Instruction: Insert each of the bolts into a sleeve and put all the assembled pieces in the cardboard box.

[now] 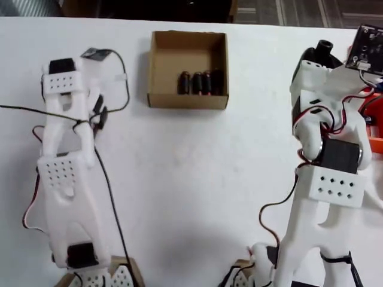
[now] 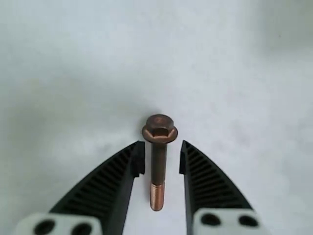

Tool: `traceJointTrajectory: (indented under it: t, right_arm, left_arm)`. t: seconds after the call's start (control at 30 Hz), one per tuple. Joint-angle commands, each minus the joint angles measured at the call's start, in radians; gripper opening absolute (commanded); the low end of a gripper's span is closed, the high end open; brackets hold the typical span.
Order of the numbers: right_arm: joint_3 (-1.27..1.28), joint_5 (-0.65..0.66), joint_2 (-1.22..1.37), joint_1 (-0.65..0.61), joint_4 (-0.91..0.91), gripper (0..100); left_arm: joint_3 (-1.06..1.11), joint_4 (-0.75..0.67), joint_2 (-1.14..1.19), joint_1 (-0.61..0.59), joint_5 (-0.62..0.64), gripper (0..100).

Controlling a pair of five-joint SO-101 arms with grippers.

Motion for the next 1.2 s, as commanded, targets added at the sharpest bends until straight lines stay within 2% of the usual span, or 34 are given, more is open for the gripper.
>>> traceJointTrajectory:
  t: [0.0,0.6,1.0,1.17]
  right_arm:
    - [-0.054,0.002,-0.013,-0.005,-0.021,2.2]
    - [-0.054,0.002,-0.013,-0.005,-0.021,2.2]
    - [-0.054,0.002,-0.013,-0.005,-0.021,2.2]
    - [-0.054,0.002,-0.013,-0.005,-0.021,2.2]
  left_arm:
    - [0.002,0.012,-0.011,-0.012,-0.009,13]
    - [0.018,0.017,-0.005,-0.025,-0.017,13]
    - [0.002,0.009,0.123,-0.028,-0.018,13]
    - [-0.119,0.014,0.133,-0.026,-0.017,13]
